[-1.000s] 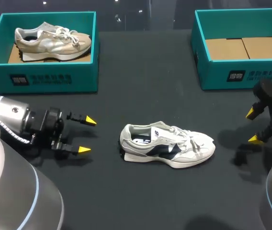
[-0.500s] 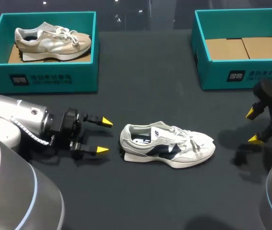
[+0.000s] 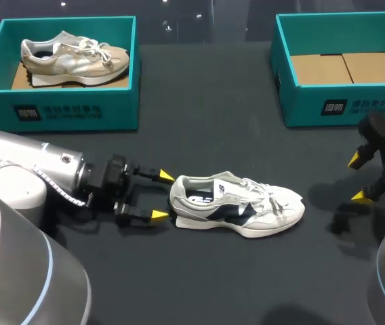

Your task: Take the shoe out of the shoebox, open the shoe tongue, remove and reinsert the insole, then place the shoe into the shoebox

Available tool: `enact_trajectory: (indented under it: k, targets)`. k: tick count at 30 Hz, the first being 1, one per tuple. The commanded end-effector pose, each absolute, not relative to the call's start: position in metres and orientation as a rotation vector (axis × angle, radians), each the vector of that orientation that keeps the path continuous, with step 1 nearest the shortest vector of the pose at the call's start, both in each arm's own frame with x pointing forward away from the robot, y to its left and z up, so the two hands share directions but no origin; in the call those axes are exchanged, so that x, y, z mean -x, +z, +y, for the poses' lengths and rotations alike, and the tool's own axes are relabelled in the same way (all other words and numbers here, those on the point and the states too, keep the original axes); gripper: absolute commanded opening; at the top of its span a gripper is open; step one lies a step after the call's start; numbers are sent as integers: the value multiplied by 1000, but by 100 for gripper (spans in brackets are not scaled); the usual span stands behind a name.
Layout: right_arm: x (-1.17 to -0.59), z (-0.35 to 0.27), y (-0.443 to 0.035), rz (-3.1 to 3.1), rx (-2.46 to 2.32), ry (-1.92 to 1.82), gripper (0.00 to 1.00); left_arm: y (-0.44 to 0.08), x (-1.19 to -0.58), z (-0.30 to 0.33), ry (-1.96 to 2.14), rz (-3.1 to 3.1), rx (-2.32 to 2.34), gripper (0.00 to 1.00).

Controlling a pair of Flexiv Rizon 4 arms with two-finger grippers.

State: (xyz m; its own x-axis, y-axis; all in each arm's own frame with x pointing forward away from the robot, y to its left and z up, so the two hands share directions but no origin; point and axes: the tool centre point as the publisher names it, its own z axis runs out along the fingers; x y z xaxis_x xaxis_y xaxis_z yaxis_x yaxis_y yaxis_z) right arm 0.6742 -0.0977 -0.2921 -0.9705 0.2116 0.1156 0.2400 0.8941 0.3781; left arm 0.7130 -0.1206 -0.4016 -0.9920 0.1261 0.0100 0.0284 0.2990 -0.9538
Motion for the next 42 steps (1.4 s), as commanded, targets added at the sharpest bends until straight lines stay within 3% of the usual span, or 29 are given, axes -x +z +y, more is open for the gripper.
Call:
enact_trajectory:
  k: [1,42]
  targets:
    - [-673,-98,-292,-2991,358,-608,100,-404,-713,-127,1806,-2461,147,100]
    - [-673,-98,-292,-2991,358,-608,100,-414,-705,-177,1899,-2431,27,100]
